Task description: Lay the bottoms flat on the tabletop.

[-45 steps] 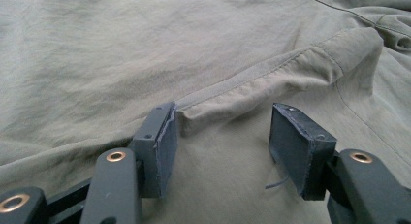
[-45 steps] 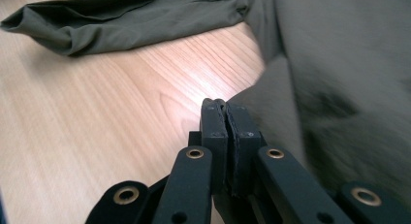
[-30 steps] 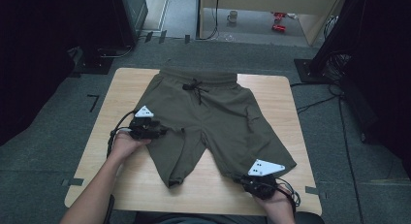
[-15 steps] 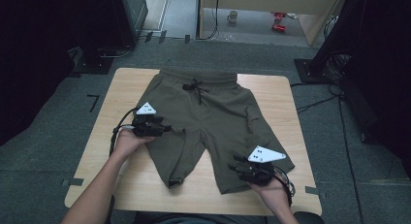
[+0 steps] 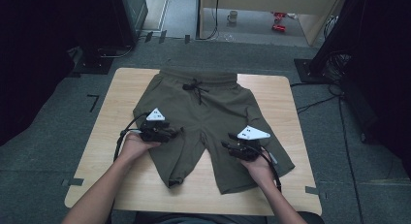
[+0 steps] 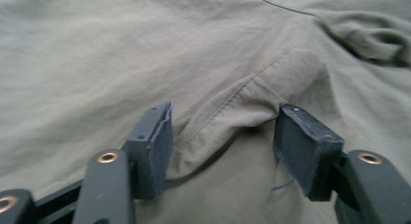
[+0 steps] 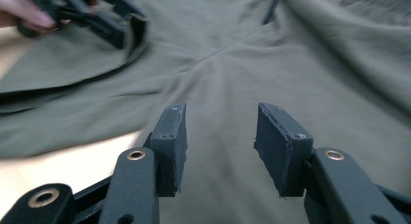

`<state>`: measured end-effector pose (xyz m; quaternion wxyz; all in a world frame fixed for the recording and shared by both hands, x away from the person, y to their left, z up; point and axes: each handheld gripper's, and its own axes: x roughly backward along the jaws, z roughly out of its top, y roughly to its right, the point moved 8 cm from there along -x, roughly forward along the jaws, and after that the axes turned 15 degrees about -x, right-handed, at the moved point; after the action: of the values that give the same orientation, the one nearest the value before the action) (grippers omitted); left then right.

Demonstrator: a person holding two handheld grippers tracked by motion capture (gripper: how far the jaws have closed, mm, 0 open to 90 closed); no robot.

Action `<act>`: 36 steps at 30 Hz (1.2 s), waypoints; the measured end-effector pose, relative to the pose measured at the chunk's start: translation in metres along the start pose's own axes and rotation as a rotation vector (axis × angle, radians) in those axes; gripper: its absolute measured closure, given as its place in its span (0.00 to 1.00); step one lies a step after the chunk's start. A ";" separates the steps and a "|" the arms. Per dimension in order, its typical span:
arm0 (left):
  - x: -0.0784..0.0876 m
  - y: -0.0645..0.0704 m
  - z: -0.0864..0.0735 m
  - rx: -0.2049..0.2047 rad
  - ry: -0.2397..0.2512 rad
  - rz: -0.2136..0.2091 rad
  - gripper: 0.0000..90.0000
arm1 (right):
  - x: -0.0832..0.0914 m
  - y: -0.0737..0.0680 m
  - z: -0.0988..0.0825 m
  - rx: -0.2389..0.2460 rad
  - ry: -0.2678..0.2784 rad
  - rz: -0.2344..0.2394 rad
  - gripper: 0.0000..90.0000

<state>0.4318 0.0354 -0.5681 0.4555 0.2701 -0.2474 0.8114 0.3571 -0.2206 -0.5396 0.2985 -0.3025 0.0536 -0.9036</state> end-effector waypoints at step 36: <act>-0.034 -0.028 0.029 -0.015 -0.031 0.021 0.53 | -0.046 0.073 0.013 -0.084 -0.105 -0.201 0.50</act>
<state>0.4771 0.0083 -0.5652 0.4451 0.2766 -0.2635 0.8099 0.4309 -0.2522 -0.5734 0.1958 -0.3653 0.0453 -0.9089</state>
